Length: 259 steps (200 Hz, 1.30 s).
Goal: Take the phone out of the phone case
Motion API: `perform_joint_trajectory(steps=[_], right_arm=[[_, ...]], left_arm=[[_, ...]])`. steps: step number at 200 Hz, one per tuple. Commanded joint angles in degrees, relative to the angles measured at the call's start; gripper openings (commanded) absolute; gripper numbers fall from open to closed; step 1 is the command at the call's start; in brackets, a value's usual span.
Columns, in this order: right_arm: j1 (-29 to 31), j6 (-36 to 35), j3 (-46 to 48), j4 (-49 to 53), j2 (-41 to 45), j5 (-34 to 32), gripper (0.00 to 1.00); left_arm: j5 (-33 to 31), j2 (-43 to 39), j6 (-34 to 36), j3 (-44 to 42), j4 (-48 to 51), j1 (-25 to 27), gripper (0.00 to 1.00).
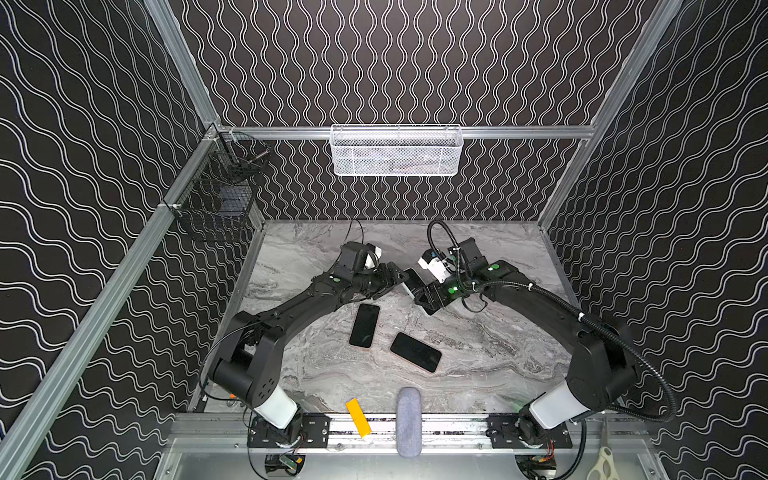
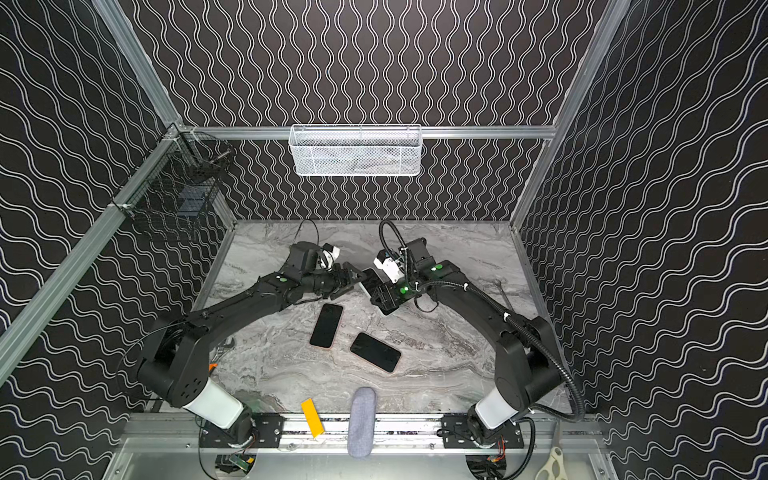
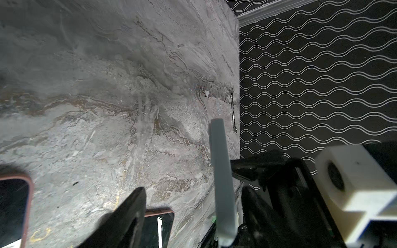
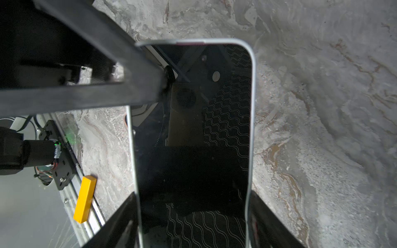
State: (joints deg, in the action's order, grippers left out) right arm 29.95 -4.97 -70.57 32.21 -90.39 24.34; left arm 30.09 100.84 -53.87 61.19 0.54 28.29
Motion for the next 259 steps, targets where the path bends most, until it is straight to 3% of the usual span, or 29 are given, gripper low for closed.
perform_joint_trajectory(steps=[1,46,149,169,184,197,210,244,259], right_arm=[[0.1,-0.1,0.6,0.1,0.9,1.7,0.48],[0.2,-0.3,1.3,-0.3,1.4,1.5,0.48],[0.1,0.4,1.8,-1.7,1.0,1.0,0.48],[0.1,0.7,1.7,-2.0,1.0,0.6,0.48],[0.1,1.4,1.9,-2.7,1.4,0.1,0.5],[0.1,1.9,2.2,-3.2,2.0,0.1,0.54],[0.1,2.3,2.3,-3.6,2.7,0.1,0.71],[-0.2,4.3,4.8,-7.3,8.5,-1.6,0.97],[-0.8,5.7,6.9,-10.2,12.7,-2.8,0.98]], left_arm=[[-1.3,0.5,-0.7,1.2,-3.9,1.0,0.65],[-1.3,1.1,-1.3,1.3,-4.6,2.3,0.46],[0.3,1.3,-2.3,0.1,-7.0,3.9,0.13],[1.0,1.2,-2.0,-0.4,-7.6,4.0,0.0],[1.8,1.1,-1.6,-0.4,-8.0,4.0,0.0],[2.7,1.0,-1.5,-0.2,-8.7,4.0,0.0],[3.4,0.9,-1.5,0.2,-9.1,4.0,0.0],[4.0,-0.4,-0.4,2.0,-9.4,2.1,0.0],[5.5,-1.0,0.4,3.1,-10.3,0.2,0.0]])
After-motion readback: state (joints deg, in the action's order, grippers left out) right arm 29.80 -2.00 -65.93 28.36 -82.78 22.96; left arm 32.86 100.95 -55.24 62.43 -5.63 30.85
